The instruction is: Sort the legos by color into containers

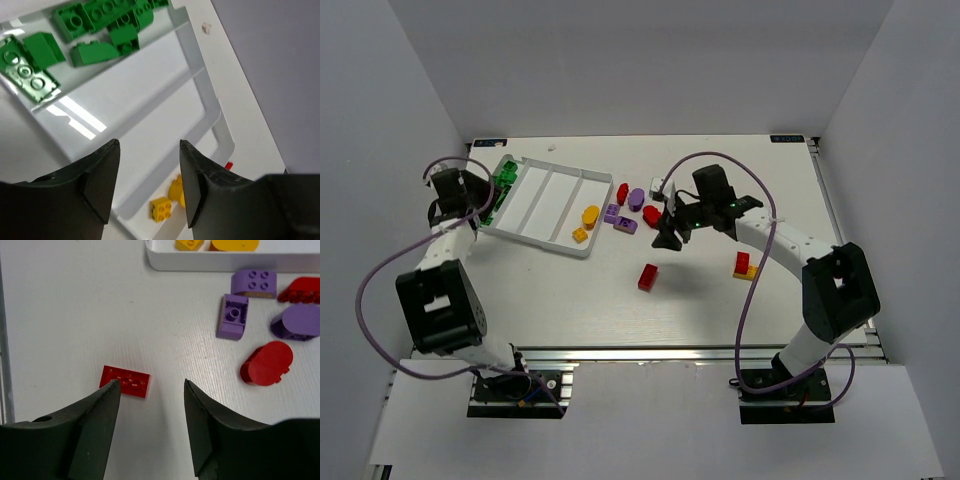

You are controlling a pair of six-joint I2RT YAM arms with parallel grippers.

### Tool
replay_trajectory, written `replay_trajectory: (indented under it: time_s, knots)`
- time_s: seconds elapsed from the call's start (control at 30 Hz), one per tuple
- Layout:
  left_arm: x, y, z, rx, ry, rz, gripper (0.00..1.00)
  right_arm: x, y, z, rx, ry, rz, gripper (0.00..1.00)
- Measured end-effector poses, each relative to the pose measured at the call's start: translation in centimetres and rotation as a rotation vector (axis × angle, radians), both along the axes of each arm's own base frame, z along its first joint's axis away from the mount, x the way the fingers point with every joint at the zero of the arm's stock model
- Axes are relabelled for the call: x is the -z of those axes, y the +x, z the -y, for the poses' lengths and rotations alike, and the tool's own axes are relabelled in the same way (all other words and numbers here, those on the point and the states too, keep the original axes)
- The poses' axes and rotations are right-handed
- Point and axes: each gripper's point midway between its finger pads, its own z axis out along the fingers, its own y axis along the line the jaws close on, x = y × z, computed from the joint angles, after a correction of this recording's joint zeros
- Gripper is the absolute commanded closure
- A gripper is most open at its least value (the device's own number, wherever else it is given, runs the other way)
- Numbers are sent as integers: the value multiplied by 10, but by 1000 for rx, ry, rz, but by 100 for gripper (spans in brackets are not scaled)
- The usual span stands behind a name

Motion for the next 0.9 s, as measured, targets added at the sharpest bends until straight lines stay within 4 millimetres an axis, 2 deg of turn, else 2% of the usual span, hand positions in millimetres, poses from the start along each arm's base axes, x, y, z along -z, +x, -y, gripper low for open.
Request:
replay_trajectory:
  time_s: [0.13, 0.23, 0.33, 0.47, 0.57, 0.7, 0.8, 0.9]
  knots:
    - [-7, -40, 25, 82, 13, 15, 35, 0, 17, 19, 120, -20, -57, 40]
    - [-8, -69, 43, 139, 26, 17, 34, -4, 35, 43, 222, -41, -90, 38]
    - [-9, -96, 65, 199, 38, 23, 34, -3, 43, 70, 283, -103, -114, 35]
    - [-13, -128, 91, 266, 56, 56, 34, 6, 36, 101, 276, -206, -140, 33]
    - [-9, -152, 100, 282, 59, 66, 34, 20, 21, 133, 276, -275, -214, 29]
    - [-3, -177, 105, 283, 57, 64, 33, 26, 18, 175, 379, -292, -314, 24]
    - [-4, -186, 108, 284, 50, 74, 32, 31, 21, 198, 491, -289, -382, 22]
    - [-6, -189, 111, 289, 43, 80, 32, 41, 13, 205, 585, -314, -472, 24]
